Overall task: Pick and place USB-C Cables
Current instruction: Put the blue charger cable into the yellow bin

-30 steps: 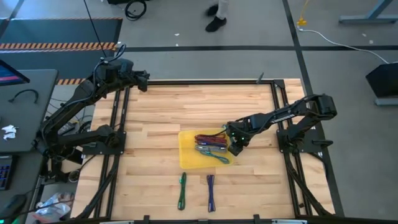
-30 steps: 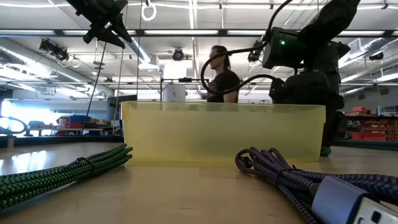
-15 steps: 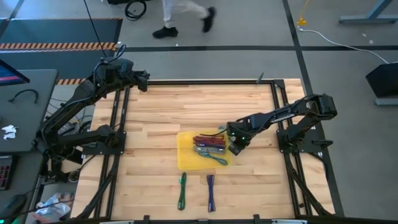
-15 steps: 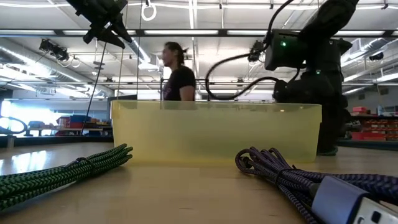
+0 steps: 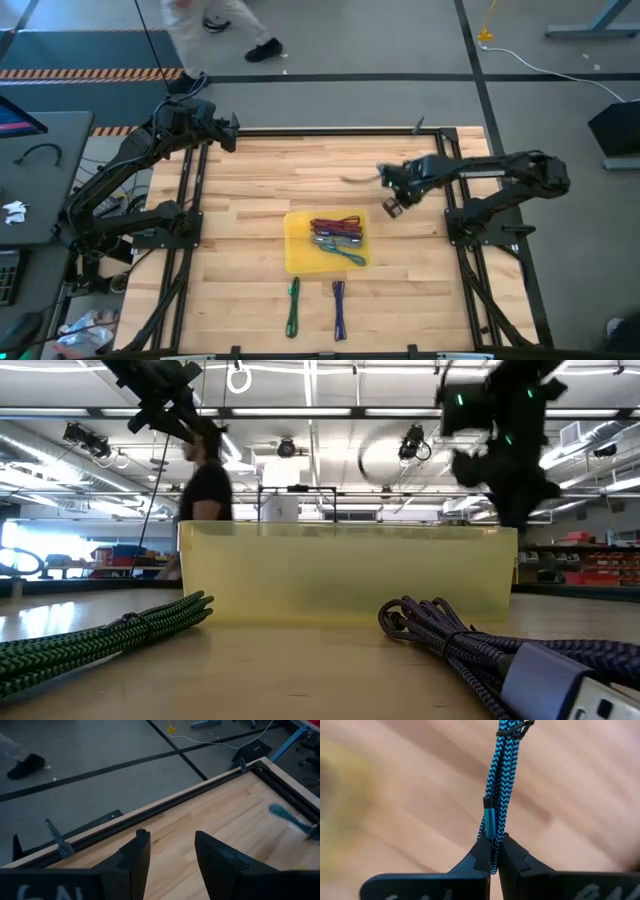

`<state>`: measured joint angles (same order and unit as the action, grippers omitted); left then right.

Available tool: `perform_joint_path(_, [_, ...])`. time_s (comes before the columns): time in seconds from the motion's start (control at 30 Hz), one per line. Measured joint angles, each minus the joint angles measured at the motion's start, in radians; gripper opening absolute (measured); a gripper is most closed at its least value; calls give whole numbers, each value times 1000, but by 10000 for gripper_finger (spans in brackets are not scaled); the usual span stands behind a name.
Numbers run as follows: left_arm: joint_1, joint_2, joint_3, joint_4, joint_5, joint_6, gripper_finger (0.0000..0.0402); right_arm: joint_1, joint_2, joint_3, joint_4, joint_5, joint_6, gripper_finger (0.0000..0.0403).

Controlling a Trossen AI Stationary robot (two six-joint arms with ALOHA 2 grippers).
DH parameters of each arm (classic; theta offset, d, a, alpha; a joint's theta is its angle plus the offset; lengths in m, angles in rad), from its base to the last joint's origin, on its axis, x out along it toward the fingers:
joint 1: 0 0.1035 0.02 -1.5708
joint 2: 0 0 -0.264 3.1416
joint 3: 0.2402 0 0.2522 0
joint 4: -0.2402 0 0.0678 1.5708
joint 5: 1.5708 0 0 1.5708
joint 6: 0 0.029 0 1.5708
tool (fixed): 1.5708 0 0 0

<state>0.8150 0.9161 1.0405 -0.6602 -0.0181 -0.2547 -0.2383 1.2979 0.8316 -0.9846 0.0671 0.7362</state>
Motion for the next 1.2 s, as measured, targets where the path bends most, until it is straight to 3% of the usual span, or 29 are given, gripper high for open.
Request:
perform_joint_path(0.2, [0, 0, 0, -2, 0, 4, 162, 24, -6, 299, 20, -81, -159, 14])
perform_joint_path(0.5, [0, 0, 0, -2, 0, 4, 162, 153, 239, 697, -10, -285, -443, 14])
perform_joint_path(0.7, [0, 0, 0, -2, 0, 4, 162, 215, 431, 744, -58, -399, -576, 14])
perform_joint_path(0.83, [0, 0, 0, -2, 0, 5, 162, 249, 532, 743, -136, -415, -631, 14])
perform_joint_path(1.2, [0, 0, 0, -2, 0, 4, 162, 327, 682, 744, -116, -456, -720, 14])
